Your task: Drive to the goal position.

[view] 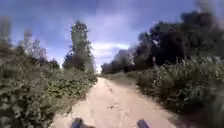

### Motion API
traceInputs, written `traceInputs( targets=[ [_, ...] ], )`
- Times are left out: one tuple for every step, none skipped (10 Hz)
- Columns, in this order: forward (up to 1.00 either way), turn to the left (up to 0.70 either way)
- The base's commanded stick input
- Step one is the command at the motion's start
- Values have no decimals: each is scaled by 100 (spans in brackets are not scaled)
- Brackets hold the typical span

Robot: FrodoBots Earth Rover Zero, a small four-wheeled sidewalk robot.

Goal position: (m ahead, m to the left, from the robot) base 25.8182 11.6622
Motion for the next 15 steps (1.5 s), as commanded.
traceInputs(
  targets=[
    [100, -11],
    [100, -24],
    [100, 0],
    [100, 0],
    [100, 0],
    [100, 0],
    [100, 0],
    [100, 0],
    [100, 0],
    [100, 0],
    [100, 0],
    [100, 0],
    [100, 0],
    [100, 0],
    [100, 0]
  ],
)
